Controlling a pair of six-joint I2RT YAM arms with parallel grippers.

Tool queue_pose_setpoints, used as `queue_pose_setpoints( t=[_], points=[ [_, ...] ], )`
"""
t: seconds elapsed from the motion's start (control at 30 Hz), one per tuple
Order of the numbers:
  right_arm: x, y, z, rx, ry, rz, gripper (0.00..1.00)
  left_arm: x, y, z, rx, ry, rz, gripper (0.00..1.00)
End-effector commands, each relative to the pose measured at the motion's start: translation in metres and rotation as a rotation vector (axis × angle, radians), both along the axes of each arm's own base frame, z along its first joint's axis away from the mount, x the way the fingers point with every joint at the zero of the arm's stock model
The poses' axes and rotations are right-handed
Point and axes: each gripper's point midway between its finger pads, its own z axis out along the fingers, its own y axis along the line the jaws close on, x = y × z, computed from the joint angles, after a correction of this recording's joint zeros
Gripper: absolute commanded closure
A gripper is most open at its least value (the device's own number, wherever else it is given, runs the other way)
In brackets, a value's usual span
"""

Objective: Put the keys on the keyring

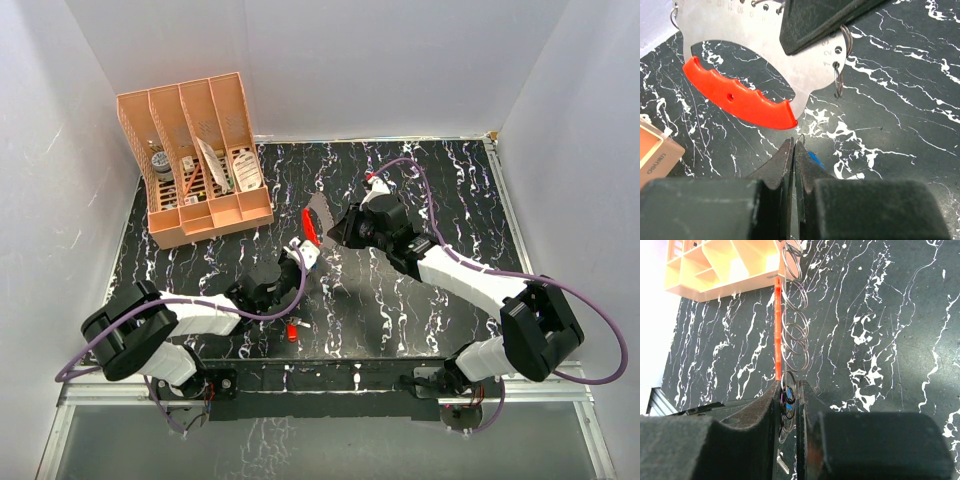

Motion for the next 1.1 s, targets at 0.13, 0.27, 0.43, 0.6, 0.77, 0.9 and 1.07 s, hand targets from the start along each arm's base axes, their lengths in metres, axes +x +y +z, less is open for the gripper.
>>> queue_pose_setpoints(
  t=[0.13, 0.27, 0.43, 0.6, 0.77, 0.9, 1.07],
  points=[
    [0.004, 0.008, 0.020, 0.069, -0.049, 0.008, 1.00, 0.007, -0.009, 0.057, -0.087, -0.115, -0.020, 1.00],
    [0.004, 0.010, 0.018, 0.076, -0.041, 0.012, 1.00, 0.007, -0.013, 0.065, -0.101, -0.128, -0.036, 1.00],
    [0.005, 0.013, 0.019, 0.083, -0.039, 0.009, 1.00, 0.003, -0.018, 0.072, -0.113, -0.142, -0.068, 1.00],
    [0.009, 0.015, 0.020, 0.091, -0.037, 0.000, 1.00, -0.001, -0.025, 0.068, -0.058, -0.168, -0.119, 1.00],
    [0.014, 0.015, 0.024, 0.094, -0.044, -0.016, 1.00, -0.005, -0.028, 0.064, 0.025, -0.210, -0.137, 1.00],
    [0.018, 0.016, 0.026, 0.098, -0.046, -0.024, 1.00, -0.005, -0.028, 0.063, 0.091, -0.248, -0.132, 1.00],
    [0.021, 0.018, 0.028, 0.102, -0.042, -0.027, 1.00, -0.003, -0.025, 0.064, 0.136, -0.295, -0.113, 1.00]
  ],
)
